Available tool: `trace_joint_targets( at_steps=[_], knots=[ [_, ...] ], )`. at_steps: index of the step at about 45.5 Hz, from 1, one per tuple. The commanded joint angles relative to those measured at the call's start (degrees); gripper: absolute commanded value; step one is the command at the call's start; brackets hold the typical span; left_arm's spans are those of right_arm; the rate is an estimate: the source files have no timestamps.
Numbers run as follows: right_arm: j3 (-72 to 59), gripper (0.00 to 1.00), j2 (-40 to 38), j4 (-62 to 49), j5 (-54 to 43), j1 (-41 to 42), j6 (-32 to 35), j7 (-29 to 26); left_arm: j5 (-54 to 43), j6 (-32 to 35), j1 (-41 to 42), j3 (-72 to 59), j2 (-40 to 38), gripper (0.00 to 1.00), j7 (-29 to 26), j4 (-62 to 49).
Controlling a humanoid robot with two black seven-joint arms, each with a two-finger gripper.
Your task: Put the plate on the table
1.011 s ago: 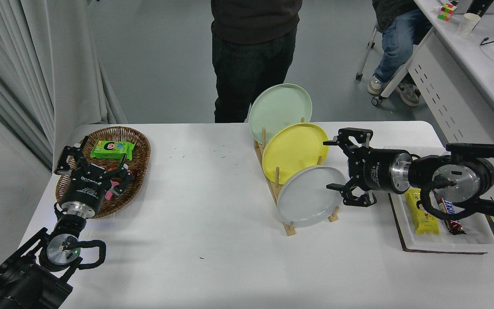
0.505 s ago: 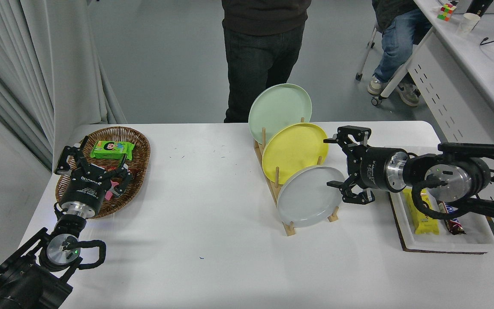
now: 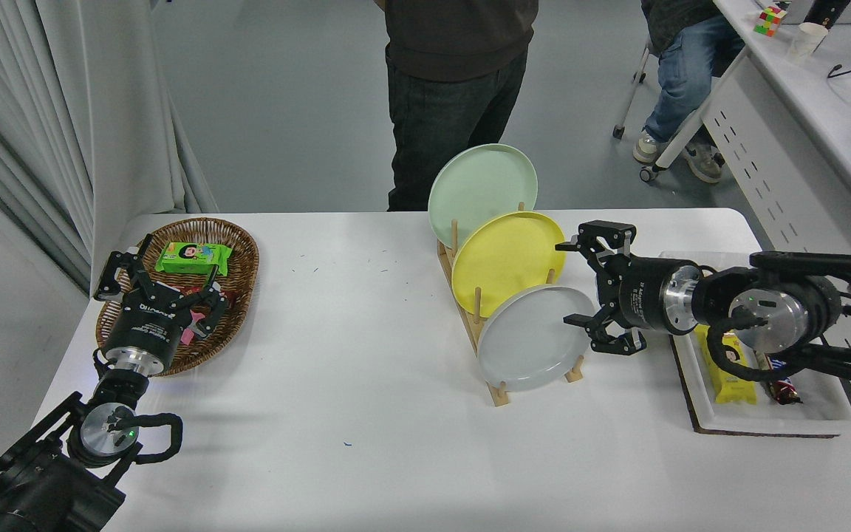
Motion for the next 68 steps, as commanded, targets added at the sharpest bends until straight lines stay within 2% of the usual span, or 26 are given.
trace_joint_targets(
  at_steps=[1,17,28,49,54,68],
  knots=[
    [0.75,1.0,0.94,-0.46,-3.67,-2.4,0.28,0.14,0.04,0.0,0.0,0.0,0.0,0.98,-0.01,0.0],
    [5.67,1.0,1.29,-1.78,-5.96,-6.09,0.63,0.23,-0.05,0.0,0.0,0.0,0.0,0.98,-0.01,0.0],
    [11.04,1.0,4.63,-7.58,-13.17,-9.43,2.65,0.23,0.04,0.0,0.0,0.0,0.0,0.98,-0.01,0.0],
    [10.42,0.99,6.83,-7.67,-12.38,-9.79,1.42,0.06,0.04,0.0,0.0,0.0,0.0,0.98,-0.01,0.0],
    [10.42,0.99,6.48,-7.32,-12.21,-9.7,-0.6,-0.03,0.04,0.0,0.0,0.0,0.0,0.98,-0.01,0.0],
    [10.51,0.97,5.78,-7.14,-7.02,-8.91,-2.97,-0.65,-0.05,0.0,0.0,0.0,0.0,0.98,-0.01,0.0]
  ],
)
